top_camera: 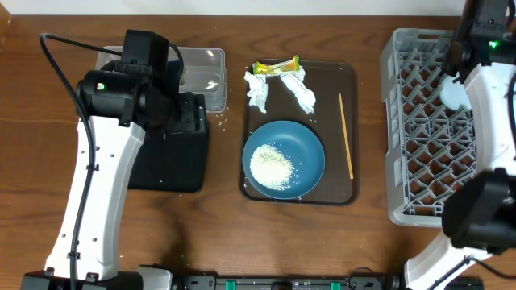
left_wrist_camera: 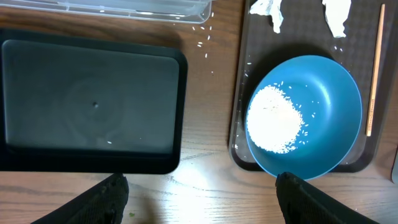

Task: Sort waste into correct bins and load items into the dishwasher rack
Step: 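Lower the green bowl into the rack slots and open the right gripper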

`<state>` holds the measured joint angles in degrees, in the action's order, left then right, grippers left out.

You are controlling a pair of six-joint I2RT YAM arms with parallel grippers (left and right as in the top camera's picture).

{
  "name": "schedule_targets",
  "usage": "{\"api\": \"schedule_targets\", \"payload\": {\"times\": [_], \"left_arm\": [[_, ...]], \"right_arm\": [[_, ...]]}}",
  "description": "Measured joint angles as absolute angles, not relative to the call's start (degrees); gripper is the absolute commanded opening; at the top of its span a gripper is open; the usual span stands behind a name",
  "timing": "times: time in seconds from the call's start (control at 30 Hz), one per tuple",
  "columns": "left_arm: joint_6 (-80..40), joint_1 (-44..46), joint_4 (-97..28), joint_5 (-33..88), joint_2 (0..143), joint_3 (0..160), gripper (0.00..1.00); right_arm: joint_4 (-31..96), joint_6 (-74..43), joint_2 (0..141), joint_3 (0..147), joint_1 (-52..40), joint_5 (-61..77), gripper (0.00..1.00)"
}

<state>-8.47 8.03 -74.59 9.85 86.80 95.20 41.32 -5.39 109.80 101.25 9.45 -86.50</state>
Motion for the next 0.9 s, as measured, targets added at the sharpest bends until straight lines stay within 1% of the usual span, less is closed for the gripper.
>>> {"api": "schedule_targets", "payload": {"times": [0.27,0.5,0.7,0.9], "left_arm": [[-8.47,8.03,-74.89,9.85,86.80,95.20,0.79],[-8.47,8.03,-75.24,9.85,86.80,95.20,0.79],[-8.49,8.03,-75.26,9.85,86.80,95.20,0.79],[-8.49,8.03,-75.31,9.85,86.80,95.20,0.79]], "right_arm": [[40.80,-0.99,117.43,101.23,15.46,-87.77,0.01],[37.04,-0.27,118.76,101.23,21.23,-88.05,0.01],[36.64,-0.14,120.01,101.23,26.89,-84.68,0.01],[35.14,-0.12,123.83,101.23,28.03,-80.84,0.01]]}}
